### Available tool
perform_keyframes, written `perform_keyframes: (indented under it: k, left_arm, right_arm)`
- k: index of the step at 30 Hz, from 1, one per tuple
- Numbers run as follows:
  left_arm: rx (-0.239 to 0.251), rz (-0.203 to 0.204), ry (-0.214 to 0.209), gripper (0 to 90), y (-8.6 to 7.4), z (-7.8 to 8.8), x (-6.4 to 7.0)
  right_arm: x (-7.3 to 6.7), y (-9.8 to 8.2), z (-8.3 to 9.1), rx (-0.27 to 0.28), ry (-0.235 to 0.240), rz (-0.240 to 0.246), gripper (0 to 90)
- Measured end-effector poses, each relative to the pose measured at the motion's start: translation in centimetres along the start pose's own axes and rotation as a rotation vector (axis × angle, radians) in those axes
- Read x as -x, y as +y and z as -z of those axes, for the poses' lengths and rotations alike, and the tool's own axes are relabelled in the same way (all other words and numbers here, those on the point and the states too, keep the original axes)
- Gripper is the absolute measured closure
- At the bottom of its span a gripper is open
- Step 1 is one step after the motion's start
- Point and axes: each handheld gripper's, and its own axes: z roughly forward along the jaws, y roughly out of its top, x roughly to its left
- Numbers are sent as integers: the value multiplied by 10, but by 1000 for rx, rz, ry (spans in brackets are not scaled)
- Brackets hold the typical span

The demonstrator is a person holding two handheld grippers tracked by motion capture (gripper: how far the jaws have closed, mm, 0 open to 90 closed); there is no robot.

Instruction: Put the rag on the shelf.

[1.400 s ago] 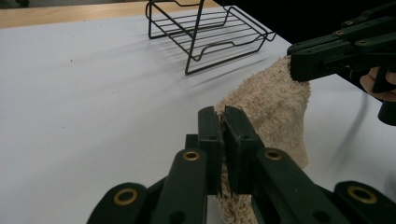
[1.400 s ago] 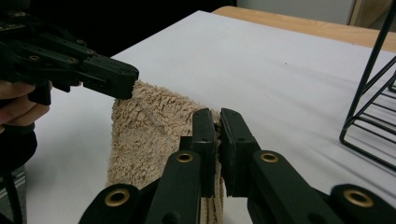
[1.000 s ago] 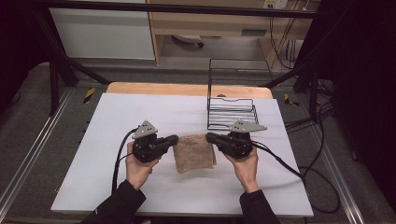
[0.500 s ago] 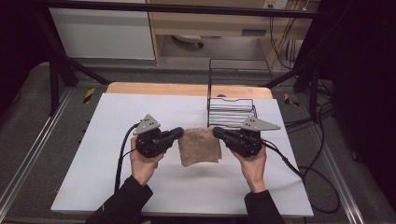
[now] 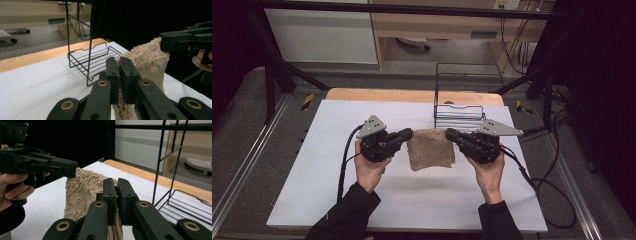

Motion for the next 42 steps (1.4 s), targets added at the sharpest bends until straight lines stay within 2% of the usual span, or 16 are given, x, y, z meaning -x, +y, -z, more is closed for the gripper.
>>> perform_keyframes:
  k: [17,34,42]
  left_arm:
    - [64,-21,-8,851,30,-16,13]
    - [117,-31,6,852,57,-28,20]
    - [135,-42,9,852,70,-36,23]
  right_arm:
    - [8,24,23,73,-63,21,857]
    - [16,45,33,114,-105,39,857]
    - [23,56,38,139,-127,32,858]
